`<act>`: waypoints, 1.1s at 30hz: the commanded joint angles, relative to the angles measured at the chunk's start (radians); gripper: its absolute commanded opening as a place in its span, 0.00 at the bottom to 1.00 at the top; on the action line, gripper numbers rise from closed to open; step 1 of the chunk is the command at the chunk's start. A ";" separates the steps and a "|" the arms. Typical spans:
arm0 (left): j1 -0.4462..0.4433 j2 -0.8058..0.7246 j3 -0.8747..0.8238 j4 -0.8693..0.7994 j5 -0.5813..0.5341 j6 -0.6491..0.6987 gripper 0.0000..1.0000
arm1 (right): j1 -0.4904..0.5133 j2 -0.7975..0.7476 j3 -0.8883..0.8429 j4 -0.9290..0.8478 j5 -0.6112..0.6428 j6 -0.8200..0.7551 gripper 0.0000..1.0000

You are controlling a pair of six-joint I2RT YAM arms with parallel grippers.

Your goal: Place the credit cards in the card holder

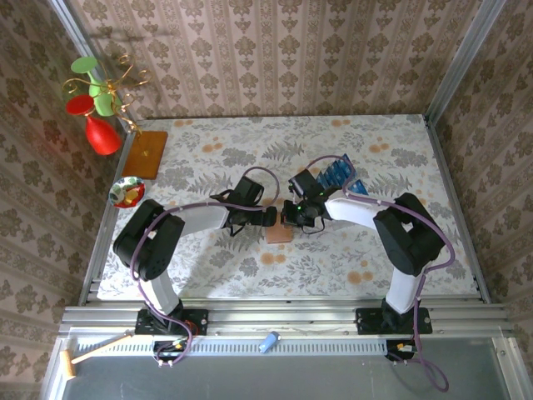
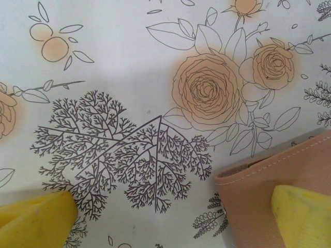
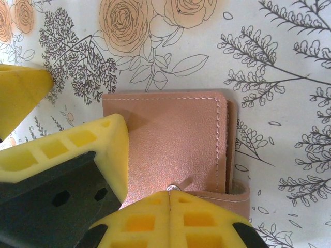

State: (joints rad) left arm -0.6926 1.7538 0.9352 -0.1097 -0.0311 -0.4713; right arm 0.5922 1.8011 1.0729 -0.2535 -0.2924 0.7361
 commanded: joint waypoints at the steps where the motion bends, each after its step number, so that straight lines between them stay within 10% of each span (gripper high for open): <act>1: 0.012 0.034 -0.047 -0.062 -0.021 -0.024 1.00 | -0.005 0.010 0.024 -0.024 0.005 -0.009 0.00; 33: 0.005 0.041 -0.052 -0.056 -0.018 -0.032 1.00 | -0.006 -0.039 0.012 0.007 0.009 0.020 0.00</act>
State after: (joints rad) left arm -0.6945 1.7538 0.9298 -0.1001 -0.0357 -0.4782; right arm 0.5915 1.8030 1.0832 -0.2169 -0.3065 0.7410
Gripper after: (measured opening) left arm 0.999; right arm 0.068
